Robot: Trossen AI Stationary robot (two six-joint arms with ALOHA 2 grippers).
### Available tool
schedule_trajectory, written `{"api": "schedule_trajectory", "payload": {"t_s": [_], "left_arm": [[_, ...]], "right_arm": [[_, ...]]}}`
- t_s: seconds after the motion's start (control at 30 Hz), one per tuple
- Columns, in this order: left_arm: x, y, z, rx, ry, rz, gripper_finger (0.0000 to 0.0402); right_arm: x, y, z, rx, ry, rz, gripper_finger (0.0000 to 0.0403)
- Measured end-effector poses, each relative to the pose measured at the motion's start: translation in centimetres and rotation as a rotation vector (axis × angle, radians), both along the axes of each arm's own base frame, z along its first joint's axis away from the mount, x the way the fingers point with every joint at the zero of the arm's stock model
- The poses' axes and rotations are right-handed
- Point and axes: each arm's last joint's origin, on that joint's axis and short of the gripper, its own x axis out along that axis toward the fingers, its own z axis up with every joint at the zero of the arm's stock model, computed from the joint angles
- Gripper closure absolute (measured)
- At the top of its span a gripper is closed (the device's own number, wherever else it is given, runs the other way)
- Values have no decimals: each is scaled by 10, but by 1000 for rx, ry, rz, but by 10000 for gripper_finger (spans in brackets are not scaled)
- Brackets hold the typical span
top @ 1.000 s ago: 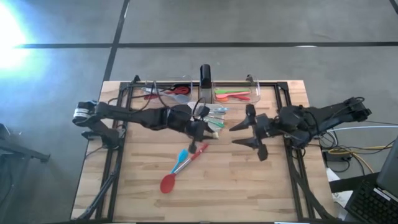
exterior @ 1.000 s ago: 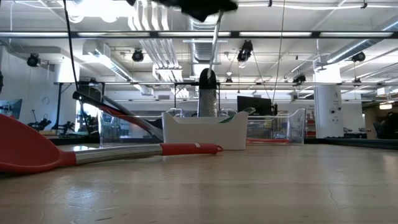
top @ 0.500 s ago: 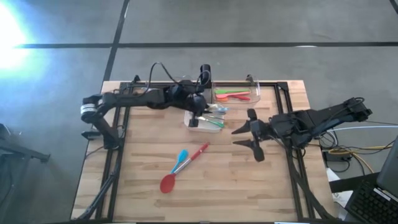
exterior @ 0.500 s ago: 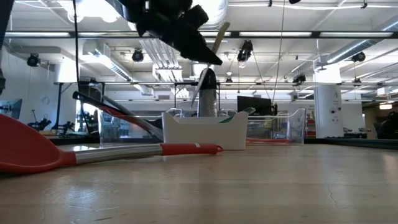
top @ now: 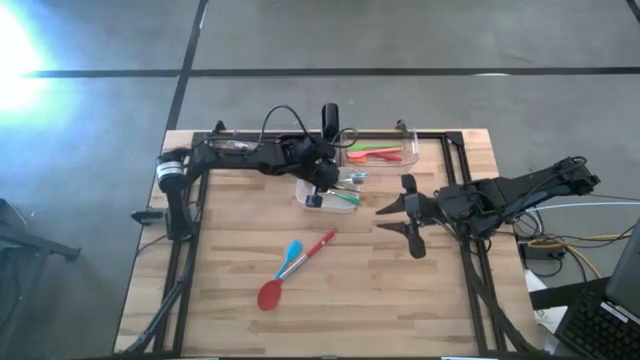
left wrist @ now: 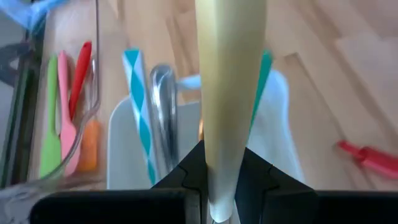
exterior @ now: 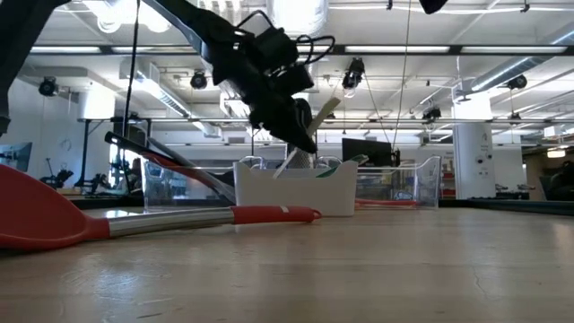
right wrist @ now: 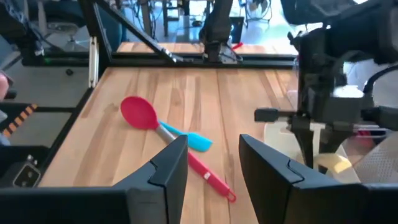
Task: Pick & Place Kitchen Items
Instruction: Put the yellow table knife into the white bin
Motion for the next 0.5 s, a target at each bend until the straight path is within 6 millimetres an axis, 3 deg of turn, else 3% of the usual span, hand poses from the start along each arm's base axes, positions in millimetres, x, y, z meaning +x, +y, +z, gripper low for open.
{"api": "schedule_trajectory", "payload": {"t_s": [0.3,0.5], "left_arm": [[-2,18,-14,25,50,5,353],[8,21,-21,19,102,-18,353]], "right_arm": [[1,0,2,-8,-22,0,267],[1,0,4,-29,-41,-8,271]]}}
